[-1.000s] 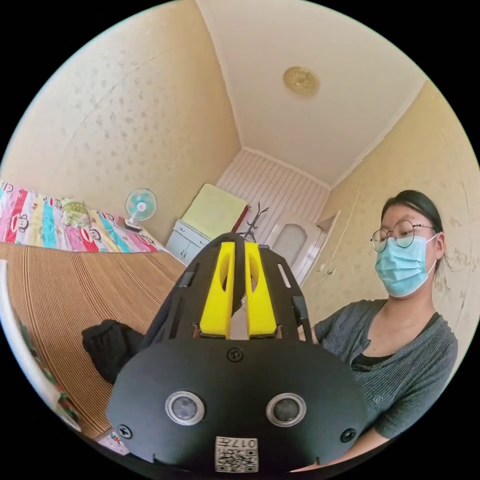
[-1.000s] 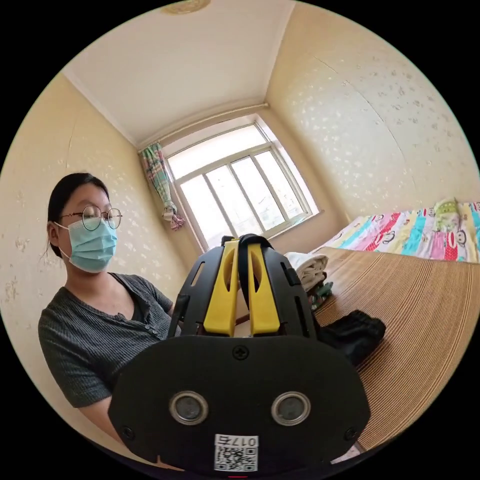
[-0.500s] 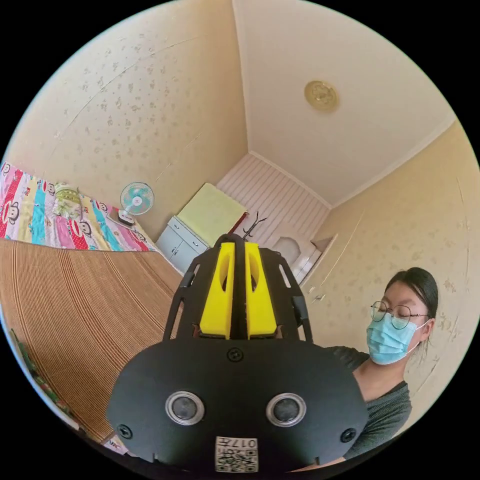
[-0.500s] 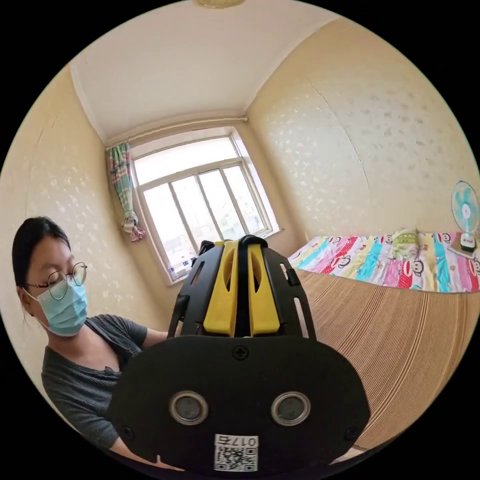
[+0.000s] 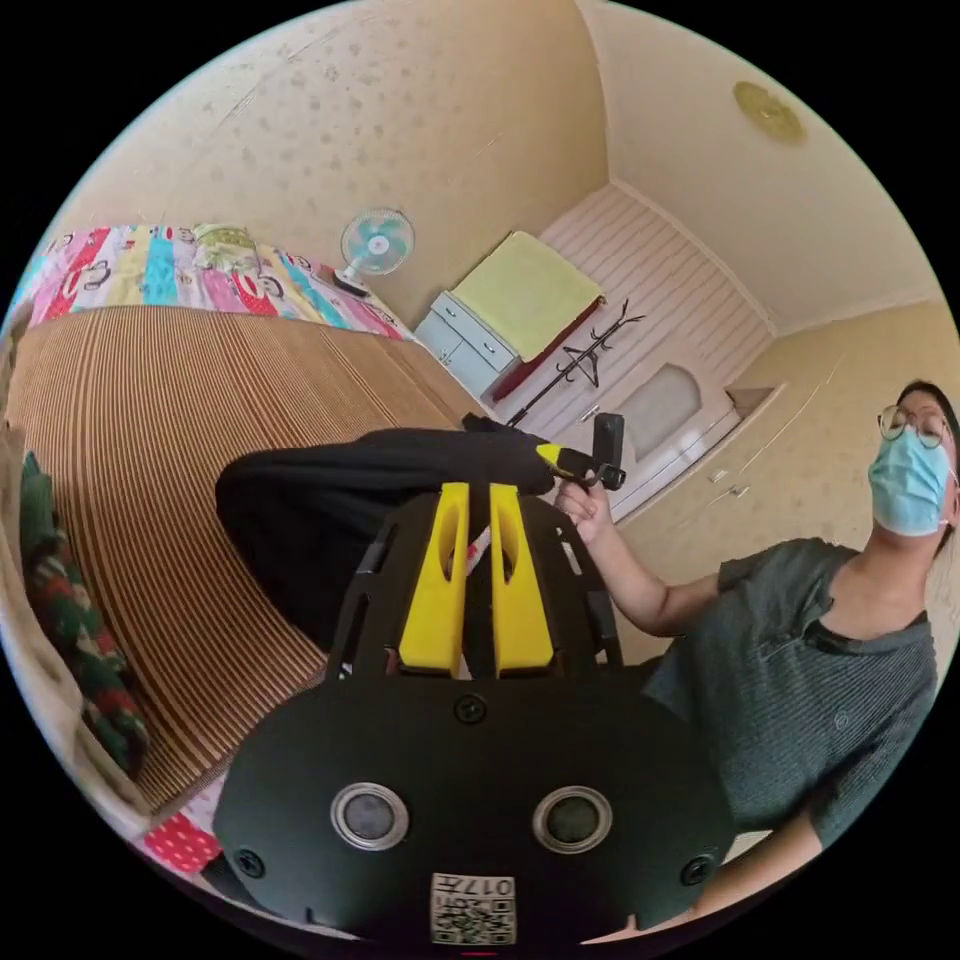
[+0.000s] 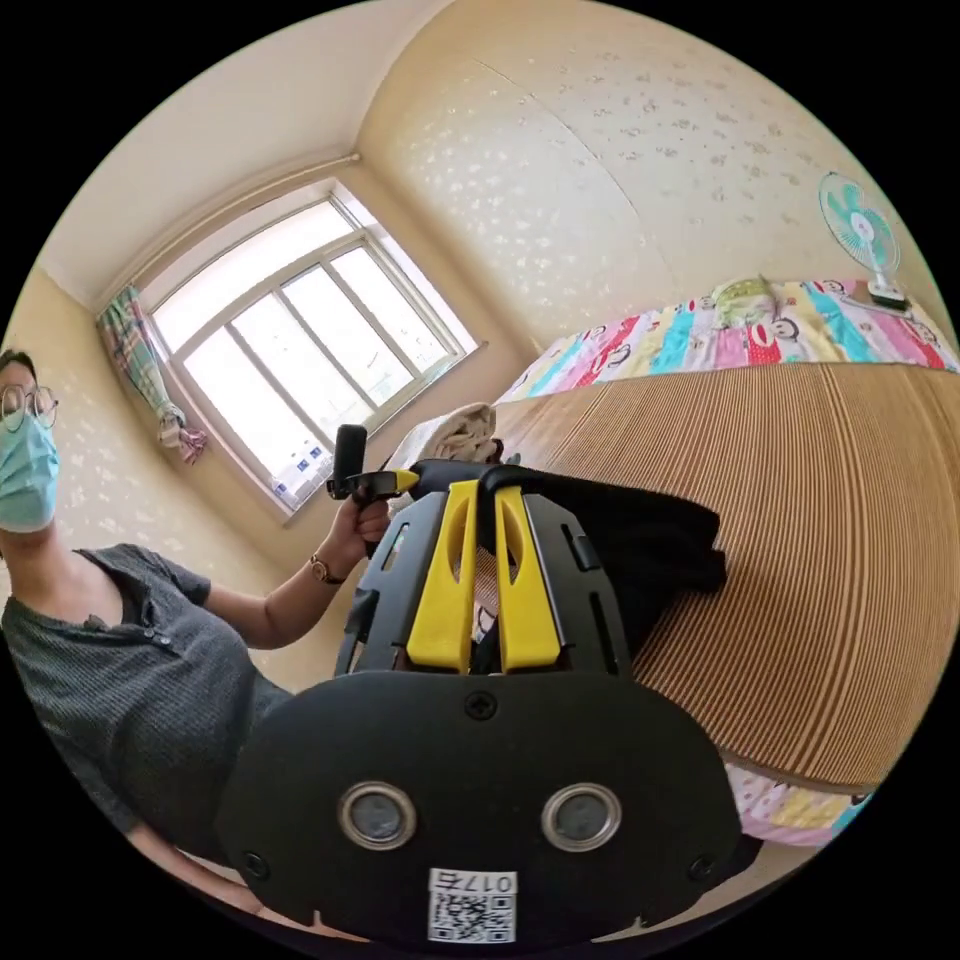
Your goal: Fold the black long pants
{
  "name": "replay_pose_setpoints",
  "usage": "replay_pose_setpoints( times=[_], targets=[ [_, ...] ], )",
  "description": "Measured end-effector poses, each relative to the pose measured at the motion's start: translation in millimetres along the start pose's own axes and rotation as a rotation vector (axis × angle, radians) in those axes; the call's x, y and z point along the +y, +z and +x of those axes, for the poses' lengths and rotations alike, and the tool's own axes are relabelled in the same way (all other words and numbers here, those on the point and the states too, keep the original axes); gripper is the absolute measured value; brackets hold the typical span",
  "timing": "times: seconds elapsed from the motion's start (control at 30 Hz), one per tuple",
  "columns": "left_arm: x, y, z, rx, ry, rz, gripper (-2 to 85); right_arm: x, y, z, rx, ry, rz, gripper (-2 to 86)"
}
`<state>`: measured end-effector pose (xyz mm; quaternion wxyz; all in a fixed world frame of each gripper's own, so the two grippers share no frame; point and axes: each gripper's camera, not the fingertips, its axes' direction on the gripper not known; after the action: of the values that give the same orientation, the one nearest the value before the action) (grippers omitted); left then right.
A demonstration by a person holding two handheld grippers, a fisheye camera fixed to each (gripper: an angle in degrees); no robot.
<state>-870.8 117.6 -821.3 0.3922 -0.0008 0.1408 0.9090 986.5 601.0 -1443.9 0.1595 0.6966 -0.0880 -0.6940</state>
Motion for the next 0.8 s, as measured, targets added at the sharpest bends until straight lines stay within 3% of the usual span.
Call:
replay_pose_setpoints(
  times=[0.1, 0.23, 0.4, 0.6, 0.8],
  targets=[
    [106.4, 52.2, -17.7, 0.005, -0.19, -0.122, 4.5, 111.6, 27.9, 24.0, -0.113, 0.125, -0.151, 4.1],
    [168.8, 77.3, -45.1, -0.125, -0.461, -0.162, 12.2, 200.8, 43.6, 57.6, -0.03, 0.378, -0.289, 10.8],
    [106.9, 84.3, -66.4, -0.188, -0.394, 0.022, 17.0, 189.3, 22.2, 111.4, -0.025, 0.447, -0.018, 17.4],
    [19.4, 156.1, -108.3, -0.279, -0.37, 0.035, 21.6, 136.5, 81.4, 159.9, 0.177, 0.339, -0.162, 21.4],
    [4.7, 214.8, -100.5, -0.304, -0.475, -0.041, 15.8, 173.0, 102.8, 165.1, 0.117, 0.352, -0.217, 17.3]
  ],
)
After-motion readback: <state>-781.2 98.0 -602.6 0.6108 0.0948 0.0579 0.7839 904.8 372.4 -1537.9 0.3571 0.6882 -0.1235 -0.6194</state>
